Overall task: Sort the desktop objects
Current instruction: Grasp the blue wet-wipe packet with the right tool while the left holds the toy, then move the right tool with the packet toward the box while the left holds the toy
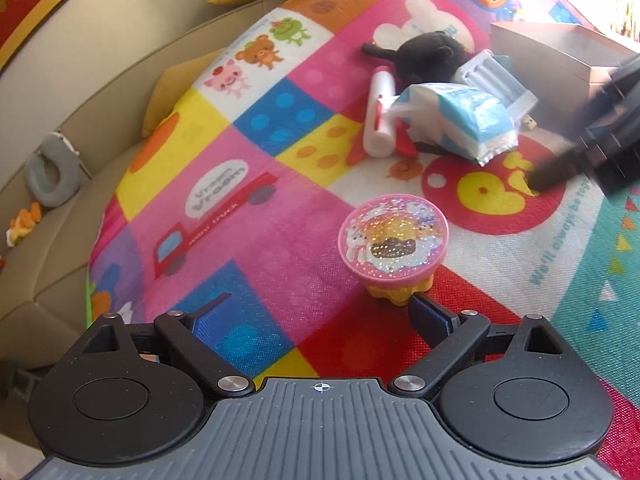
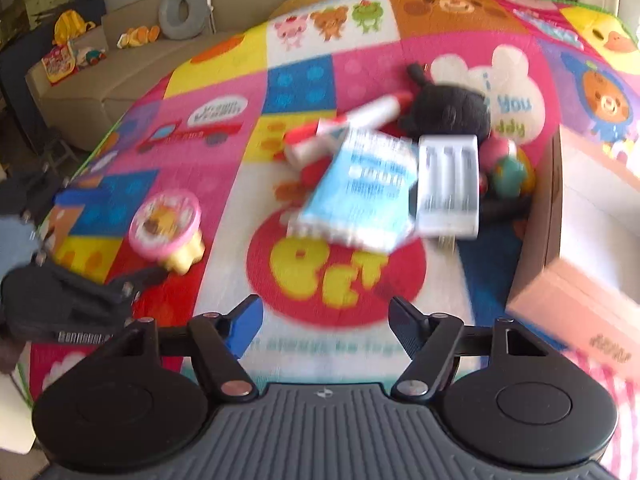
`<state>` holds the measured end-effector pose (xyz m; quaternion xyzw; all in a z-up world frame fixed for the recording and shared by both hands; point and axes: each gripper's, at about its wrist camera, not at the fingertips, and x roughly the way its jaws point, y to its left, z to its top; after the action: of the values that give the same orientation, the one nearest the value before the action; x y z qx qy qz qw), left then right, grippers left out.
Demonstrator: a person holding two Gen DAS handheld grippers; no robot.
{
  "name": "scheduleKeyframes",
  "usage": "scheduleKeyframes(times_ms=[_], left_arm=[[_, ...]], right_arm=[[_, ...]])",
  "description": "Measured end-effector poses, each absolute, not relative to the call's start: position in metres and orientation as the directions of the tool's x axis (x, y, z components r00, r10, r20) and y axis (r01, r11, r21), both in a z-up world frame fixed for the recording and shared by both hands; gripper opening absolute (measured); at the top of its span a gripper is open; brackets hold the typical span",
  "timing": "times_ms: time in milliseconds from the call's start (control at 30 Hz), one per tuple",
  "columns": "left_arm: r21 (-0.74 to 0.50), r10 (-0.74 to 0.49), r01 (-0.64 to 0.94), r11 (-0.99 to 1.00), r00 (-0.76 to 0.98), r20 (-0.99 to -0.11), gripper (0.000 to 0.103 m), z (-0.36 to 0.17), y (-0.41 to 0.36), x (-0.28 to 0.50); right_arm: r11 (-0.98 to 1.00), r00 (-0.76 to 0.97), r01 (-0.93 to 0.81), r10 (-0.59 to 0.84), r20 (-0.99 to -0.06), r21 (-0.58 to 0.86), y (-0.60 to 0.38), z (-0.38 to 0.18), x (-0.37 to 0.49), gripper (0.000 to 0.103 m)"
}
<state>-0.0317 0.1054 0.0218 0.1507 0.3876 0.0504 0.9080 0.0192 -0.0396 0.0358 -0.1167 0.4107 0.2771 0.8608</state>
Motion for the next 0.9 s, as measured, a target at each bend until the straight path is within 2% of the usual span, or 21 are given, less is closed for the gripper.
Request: scheduleKeyframes(times_ms=[167,400,433,467,900], left_arm=[[0.3,0.201,0.022,0.954,0.696,-0.69,0.097,0.022,0.107,-0.031],[0.276,0.184,0.023,0.961,0.694,-0.696,0.097,0.023,0.109,-0.029],[0.274,0.182,0.023,0.961,0.695,-0.696,0.097,0.023,0.11,-0.029],[0.273,0.182,0.022,0.962,0.694,-0.696,0.097,0.023,0.11,-0.029],[0.264,0.155,0.052,0.963,0.696,-0.701,0.098,0.025,0.102,-0.034]], right_arm=[[0.851,0.601,-0.524,0.349,-0.719,-0.025,-0.019,0.048,0.063,0.071],[0.871,0.531,-0.491,0.316,-0.786,0.019,-0.001,0.021,0.106,0.068],[0.866,0.527,-0.499,0.324,-0.786,0.022,-0.001,0.02,0.104,0.06],[0.862,0.522,-0.506,0.32,-0.791,0.015,-0.001,0.019,0.101,0.056],[0.74,0.417,-0.672,0.378,-0.827,-0.001,-0.042,0.025,0.002,0.055]])
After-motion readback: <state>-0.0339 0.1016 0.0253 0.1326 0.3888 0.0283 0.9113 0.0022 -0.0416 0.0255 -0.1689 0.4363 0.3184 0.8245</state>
